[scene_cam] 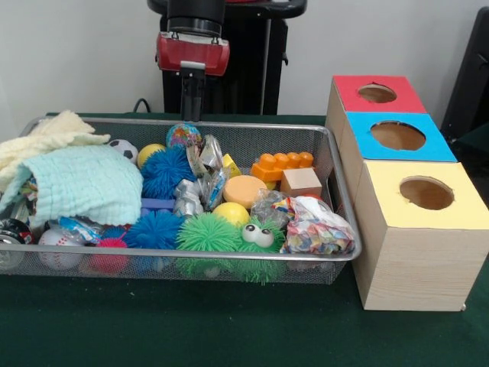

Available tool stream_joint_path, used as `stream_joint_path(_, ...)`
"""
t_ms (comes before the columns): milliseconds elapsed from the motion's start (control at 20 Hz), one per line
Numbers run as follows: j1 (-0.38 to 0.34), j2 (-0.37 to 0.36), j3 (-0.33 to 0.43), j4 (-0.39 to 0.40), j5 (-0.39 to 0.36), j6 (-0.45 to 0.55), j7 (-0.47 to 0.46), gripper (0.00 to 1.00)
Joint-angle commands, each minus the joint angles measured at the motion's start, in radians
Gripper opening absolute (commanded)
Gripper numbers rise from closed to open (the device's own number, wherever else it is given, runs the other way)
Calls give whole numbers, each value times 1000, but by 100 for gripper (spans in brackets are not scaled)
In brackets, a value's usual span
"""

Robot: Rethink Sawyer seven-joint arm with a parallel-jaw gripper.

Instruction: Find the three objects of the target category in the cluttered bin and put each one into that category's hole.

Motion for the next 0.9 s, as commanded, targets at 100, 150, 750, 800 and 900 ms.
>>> stream_joint_path(100,-11,3,101,-12,-50,43,195,100)
stream_joint_path(150,-13,7,103,-13,-52,33,199,100)
stream_joint_path(750,20,49,94,-72,-25,7,202,100)
stream_joint_path(800,18,44,99,-76,-26,16,200,100)
stream_joint_path(900,4,27,122,-78,-32,42,197,100)
